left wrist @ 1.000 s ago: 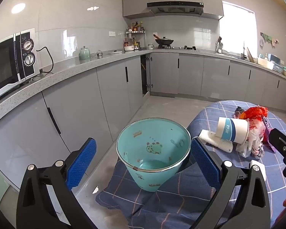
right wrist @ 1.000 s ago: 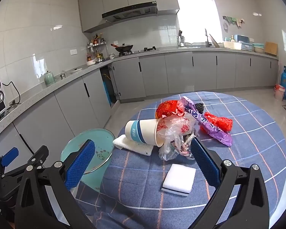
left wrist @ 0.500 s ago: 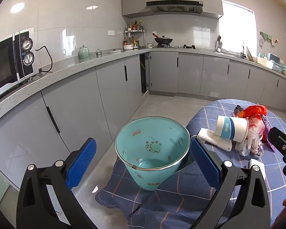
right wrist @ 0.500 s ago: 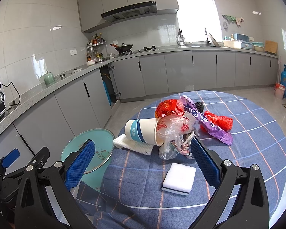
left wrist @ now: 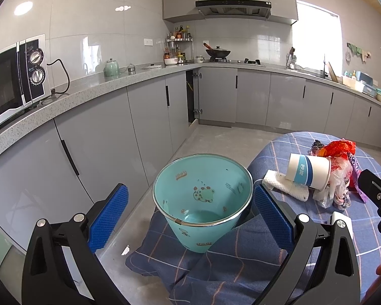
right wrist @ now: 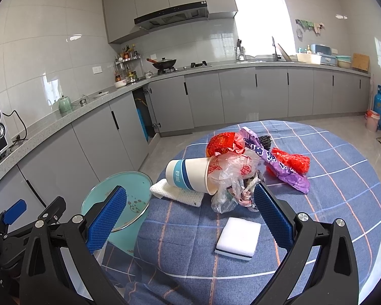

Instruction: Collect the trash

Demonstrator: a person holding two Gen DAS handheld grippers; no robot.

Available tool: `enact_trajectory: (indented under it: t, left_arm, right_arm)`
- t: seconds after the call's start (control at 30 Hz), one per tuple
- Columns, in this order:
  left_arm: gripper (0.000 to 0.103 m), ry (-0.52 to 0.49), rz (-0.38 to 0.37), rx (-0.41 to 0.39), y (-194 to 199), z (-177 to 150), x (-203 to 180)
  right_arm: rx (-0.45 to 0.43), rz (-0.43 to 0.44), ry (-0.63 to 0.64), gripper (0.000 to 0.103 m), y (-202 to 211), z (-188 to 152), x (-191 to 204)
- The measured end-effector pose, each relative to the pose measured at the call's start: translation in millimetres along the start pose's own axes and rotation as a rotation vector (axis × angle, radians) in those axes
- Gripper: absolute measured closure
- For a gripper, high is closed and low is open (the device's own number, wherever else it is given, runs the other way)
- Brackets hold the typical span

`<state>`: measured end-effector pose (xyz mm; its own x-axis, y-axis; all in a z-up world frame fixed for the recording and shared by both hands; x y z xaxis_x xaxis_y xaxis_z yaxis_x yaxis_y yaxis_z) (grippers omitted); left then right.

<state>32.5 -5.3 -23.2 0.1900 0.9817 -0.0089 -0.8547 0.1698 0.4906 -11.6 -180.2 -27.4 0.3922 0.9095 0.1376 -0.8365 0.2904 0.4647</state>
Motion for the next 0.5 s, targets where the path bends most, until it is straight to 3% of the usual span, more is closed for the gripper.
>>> enact_trajectory:
  t: [0.5]
  left_arm:
    - [0.006,0.0,-0.002,0.003,-2.3,-0.6,2.2]
  right_arm:
    - [-0.005,0.001,0.003,0.004,0.6,-0.3,0.3]
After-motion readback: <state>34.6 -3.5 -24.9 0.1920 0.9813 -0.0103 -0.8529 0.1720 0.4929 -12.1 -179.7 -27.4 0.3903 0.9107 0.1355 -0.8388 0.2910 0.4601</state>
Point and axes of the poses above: each gripper's, at about its wrist camera, not at the fingertips, and y roughly against the way its jaws point, x to its left, z to its top, the point moved 4 cm from there along -y, roughly the way its jaws point, and after that the axes turned 7 degrees about -z, right-handed, at the moved point
